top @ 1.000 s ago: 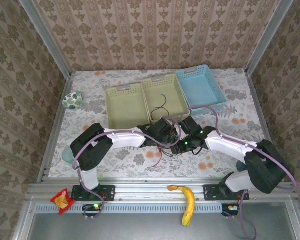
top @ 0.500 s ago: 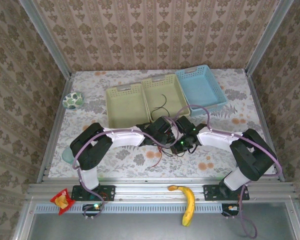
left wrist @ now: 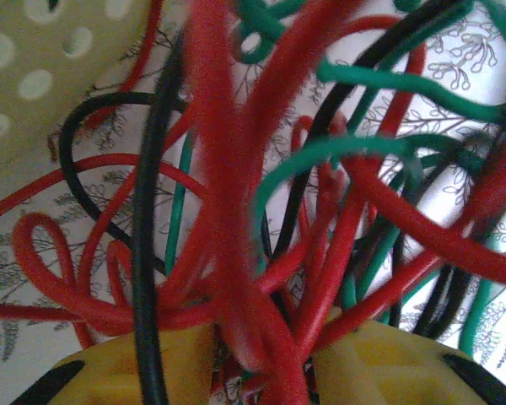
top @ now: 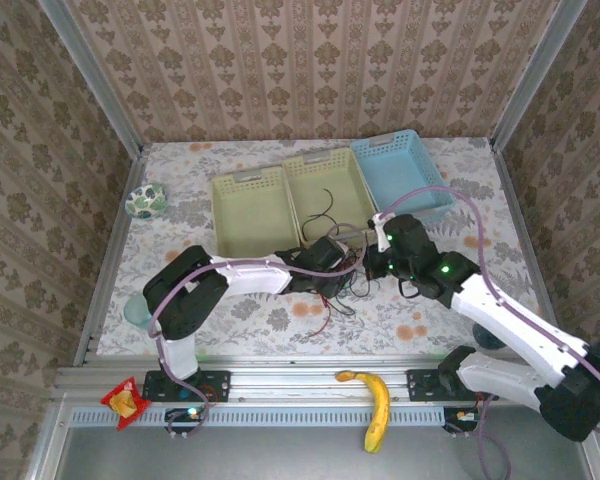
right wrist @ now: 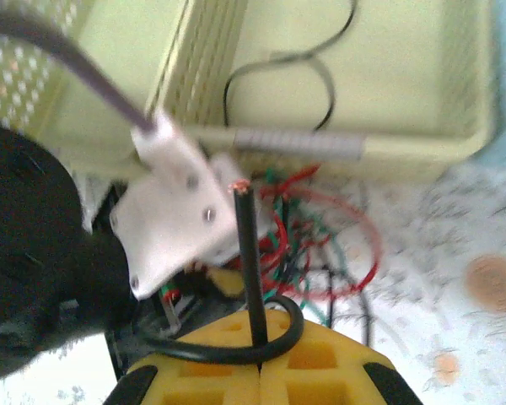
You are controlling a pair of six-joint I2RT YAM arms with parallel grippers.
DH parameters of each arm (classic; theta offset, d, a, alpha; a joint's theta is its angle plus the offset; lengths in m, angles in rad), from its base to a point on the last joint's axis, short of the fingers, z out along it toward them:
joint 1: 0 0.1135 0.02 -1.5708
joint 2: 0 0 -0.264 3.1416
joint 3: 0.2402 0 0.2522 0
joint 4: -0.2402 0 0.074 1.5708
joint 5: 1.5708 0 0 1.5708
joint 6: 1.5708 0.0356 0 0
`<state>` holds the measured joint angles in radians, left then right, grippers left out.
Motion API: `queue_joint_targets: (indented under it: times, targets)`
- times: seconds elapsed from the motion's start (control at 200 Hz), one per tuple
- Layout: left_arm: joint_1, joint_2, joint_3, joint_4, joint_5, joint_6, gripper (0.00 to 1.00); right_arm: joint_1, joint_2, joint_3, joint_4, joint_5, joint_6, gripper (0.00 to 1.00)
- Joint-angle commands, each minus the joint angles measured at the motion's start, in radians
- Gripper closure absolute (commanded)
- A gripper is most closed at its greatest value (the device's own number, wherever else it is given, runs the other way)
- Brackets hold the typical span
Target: Untangle the cables
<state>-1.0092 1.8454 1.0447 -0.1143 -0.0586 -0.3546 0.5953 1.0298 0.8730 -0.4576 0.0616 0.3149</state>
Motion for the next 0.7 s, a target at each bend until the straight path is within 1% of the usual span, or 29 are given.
queue_joint_targets:
  times: [0.0,0.145,0.4,0.565,0.695]
  targets:
    - [-0.003,0.063,-0.05,-0.114,0.027,0.008,0.65,-0.008,-0.078,0.123,0.028,0.19,-0.024,1.0]
    - [-0.006,0.074,-0.052,-0.116,0.023,0.004,0.65,-0.009,-0.135,0.191,0.087,0.303,-0.045,1.0]
    - [-0.012,0.076,-0.072,-0.119,0.02,-0.008,0.64,-0.011,-0.186,0.283,0.194,0.472,-0.127,1.0]
    - [-0.025,0.081,-0.077,-0.122,0.013,-0.011,0.63,-0.017,-0.185,0.367,0.25,0.447,-0.207,1.0]
    - [-0.032,0.086,-0.083,-0.127,0.006,-0.015,0.62,-0.023,-0.18,0.42,0.346,0.418,-0.275,1.0]
